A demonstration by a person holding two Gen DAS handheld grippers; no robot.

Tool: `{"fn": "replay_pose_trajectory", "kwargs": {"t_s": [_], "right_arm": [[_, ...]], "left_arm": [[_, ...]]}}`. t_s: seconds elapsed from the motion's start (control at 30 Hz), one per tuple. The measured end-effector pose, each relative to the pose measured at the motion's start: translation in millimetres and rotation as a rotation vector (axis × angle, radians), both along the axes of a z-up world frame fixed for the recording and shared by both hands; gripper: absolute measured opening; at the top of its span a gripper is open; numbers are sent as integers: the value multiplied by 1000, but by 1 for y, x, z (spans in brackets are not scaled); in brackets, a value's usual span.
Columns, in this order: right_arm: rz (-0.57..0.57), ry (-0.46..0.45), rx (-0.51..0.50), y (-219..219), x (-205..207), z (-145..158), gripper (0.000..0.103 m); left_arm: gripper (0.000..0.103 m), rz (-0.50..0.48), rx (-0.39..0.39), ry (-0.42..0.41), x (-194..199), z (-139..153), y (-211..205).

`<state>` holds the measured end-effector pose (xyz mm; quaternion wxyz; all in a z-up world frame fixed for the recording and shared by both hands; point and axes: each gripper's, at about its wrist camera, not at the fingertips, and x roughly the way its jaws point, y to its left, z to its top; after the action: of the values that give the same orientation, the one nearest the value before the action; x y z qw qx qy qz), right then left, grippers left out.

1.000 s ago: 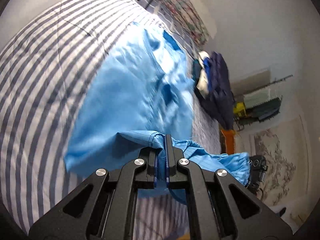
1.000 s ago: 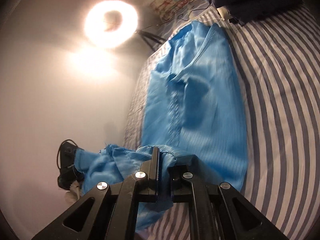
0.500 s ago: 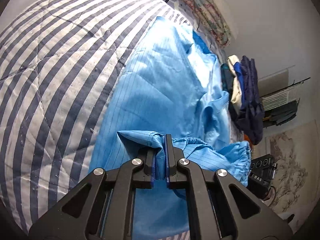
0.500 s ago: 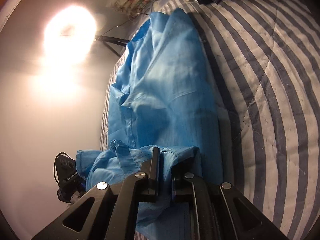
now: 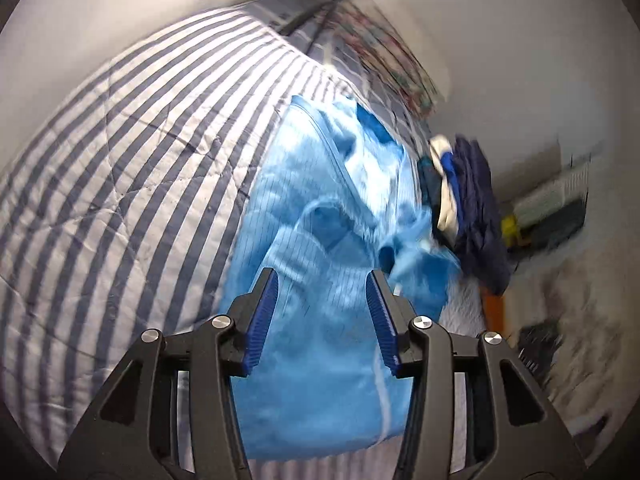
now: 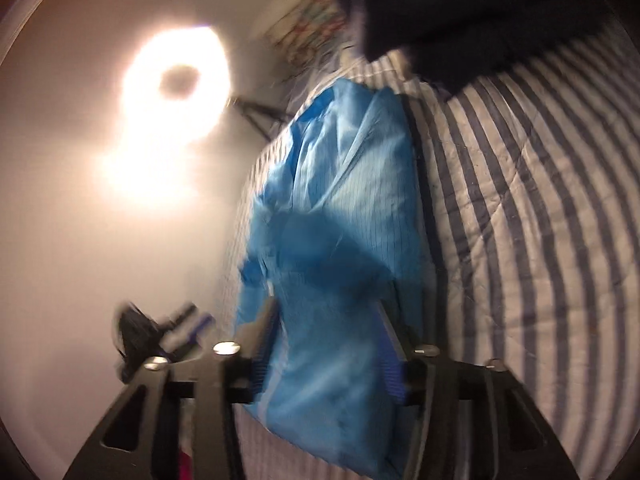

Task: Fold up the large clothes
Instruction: 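Lower the hem onto the coat and open both grippers, then move both open grippers to the folded coat's edge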

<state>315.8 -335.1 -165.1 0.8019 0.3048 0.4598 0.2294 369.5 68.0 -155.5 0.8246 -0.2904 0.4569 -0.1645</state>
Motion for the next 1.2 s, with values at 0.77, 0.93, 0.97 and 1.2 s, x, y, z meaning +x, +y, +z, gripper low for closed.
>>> {"fn": "replay_pose_trajectory", "kwargs": {"t_s": [0.77, 0.93, 0.97, 1.2], "right_arm": [[88, -128, -464, 67, -32, 11, 35], [-14, -238, -486, 54, -85, 72, 46], [-38, -254, -496, 51, -97, 84, 46], [-147, -334, -552, 49, -154, 130, 54]], "left_arm": [[43, -99, 379, -28, -21, -19, -64], [43, -70, 397, -118, -61, 40, -63], [43, -53, 406, -143, -74, 56, -64], [44, -31, 449, -248, -127, 122, -81]]}}
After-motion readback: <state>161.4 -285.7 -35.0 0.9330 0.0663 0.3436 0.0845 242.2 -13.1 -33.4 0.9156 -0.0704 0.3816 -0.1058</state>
